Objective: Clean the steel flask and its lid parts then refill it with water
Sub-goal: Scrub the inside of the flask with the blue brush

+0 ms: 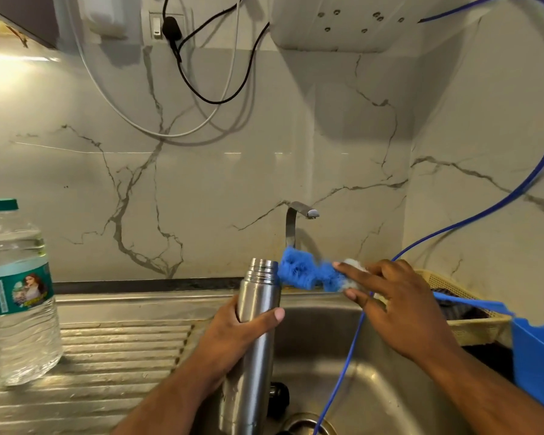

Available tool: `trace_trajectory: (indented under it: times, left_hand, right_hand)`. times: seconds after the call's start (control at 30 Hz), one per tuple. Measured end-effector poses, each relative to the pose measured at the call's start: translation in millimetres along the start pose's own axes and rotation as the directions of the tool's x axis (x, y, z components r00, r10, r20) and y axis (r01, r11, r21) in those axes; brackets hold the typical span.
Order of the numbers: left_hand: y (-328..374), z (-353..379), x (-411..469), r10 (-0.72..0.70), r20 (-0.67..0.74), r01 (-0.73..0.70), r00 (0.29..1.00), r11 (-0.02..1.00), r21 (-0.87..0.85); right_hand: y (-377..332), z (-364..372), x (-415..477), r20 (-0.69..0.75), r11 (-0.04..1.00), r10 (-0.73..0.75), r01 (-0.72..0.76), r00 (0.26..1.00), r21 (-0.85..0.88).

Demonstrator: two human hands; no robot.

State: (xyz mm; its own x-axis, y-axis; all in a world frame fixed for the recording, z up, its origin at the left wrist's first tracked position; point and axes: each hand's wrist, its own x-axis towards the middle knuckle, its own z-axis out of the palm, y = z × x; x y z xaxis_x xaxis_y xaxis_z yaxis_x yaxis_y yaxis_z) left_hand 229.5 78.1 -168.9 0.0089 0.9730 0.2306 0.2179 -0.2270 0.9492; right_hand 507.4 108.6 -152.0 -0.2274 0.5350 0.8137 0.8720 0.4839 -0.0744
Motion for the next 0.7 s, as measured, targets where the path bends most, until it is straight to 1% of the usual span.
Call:
trace_trajectory:
  times: [0.07,0.17,0.23,0.3,0.47,0.6,0.7]
  left_hand:
    - [4,3,-2,0.015,0.043,-0.014,0.999,1.000,-0.019]
    - [7,10,-4,0.018,0.106,-0.009,0.994,0.996,-0.083]
    - [9,9,-4,-0.001,0.086,0.014,0.996,0.989,-0.147]
    - [10,5,-3,-0.021,0.030,0.027,0.999,0.979,-0.201]
    - [9,8,-5,-0.049,-0.040,0.041,0.998,0.984,-0.175]
    - [9,12,-5,-0.052,-0.023,0.049,0.998,0.993,-0.112]
    - [6,9,-3,-0.074,0.015,0.075,0.997,0.986,-0.149]
  right_hand:
    - [-2,2,-1,0.004,0.999,0.007,-0.007,1.000,-0.051]
    - [-12,3,1,-0.047,0.998,0.031,-0.034,0.998,-0.059]
    - [-14,-2,1,-0.083,0.997,0.030,-0.036,0.996,-0.074]
    - [-14,-5,1,-0.124,0.998,0.024,-0.031,0.992,-0.054]
    - [-28,-2,0,-0.150,0.999,-0.047,0.047,0.988,-0.006]
    - [-31,0,2,-0.122,0.995,-0.097,0.096,0.988,-0.016]
    - [-20,-3,2,-0.148,0.995,-0.088,0.081,0.985,-0.053]
